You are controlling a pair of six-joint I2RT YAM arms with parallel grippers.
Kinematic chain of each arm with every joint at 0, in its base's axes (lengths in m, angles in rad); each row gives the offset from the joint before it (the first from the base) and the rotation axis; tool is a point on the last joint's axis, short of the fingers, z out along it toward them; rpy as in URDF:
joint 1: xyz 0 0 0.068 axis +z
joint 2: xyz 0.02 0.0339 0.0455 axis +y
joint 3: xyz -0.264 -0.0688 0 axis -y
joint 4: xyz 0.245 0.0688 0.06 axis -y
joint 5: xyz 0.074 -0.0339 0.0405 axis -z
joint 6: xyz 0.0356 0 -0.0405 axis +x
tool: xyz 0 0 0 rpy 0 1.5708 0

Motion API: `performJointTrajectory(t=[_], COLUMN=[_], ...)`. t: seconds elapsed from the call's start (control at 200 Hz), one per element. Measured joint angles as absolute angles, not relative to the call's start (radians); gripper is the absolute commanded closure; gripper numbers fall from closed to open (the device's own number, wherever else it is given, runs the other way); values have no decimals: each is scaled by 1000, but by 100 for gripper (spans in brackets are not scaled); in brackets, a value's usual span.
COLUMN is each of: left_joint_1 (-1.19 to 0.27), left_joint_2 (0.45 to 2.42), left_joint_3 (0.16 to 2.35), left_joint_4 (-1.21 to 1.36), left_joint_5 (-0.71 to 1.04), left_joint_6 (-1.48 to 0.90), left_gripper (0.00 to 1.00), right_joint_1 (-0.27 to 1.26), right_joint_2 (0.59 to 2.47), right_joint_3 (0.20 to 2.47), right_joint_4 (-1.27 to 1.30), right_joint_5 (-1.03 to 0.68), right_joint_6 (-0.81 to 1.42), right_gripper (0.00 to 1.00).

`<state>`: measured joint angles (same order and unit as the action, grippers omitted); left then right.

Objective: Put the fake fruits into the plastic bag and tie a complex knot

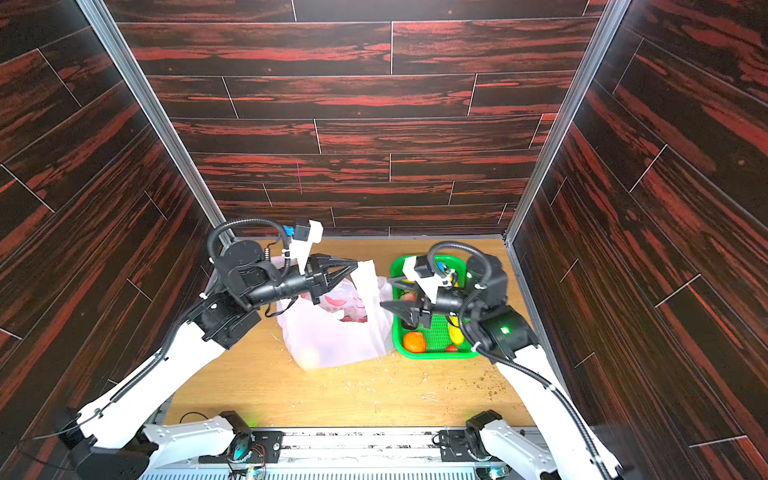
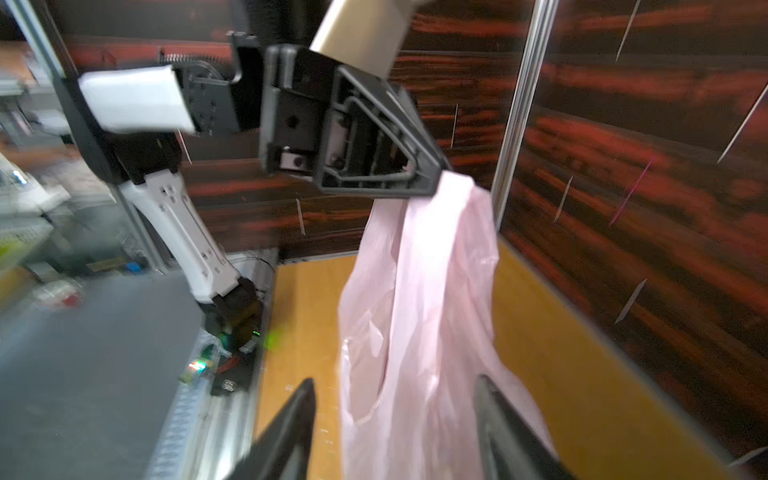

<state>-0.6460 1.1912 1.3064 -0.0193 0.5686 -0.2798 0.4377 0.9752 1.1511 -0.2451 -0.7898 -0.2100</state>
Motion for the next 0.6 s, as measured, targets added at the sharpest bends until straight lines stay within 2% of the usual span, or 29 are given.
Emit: performJointTrajectory(t=[0.175, 0.391, 0.506, 0.601], left_joint_1=[-646, -646, -646, -645], left_joint_2=[1188, 1184, 1177, 1173], left_joint_3=[1306, 1306, 1306, 1306], left_joint_4=[-47, -55, -57, -57], left_joint_5=[560, 553, 547, 542], left_joint_6=[-273, -268, -265, -265], left_gripper=[100, 100, 100, 100], right_joint_1=[439, 449, 482, 508], right_joint_2=[1021, 1171, 1226, 1261], right_joint_3=[1195, 1223, 1243, 1256], right_joint_4=[-183, -72, -29, 17], right_joint_5=[-809, -875, -907, -938], right_joint_6=[-209, -198, -192, -176], right_gripper=[11, 10, 19, 36])
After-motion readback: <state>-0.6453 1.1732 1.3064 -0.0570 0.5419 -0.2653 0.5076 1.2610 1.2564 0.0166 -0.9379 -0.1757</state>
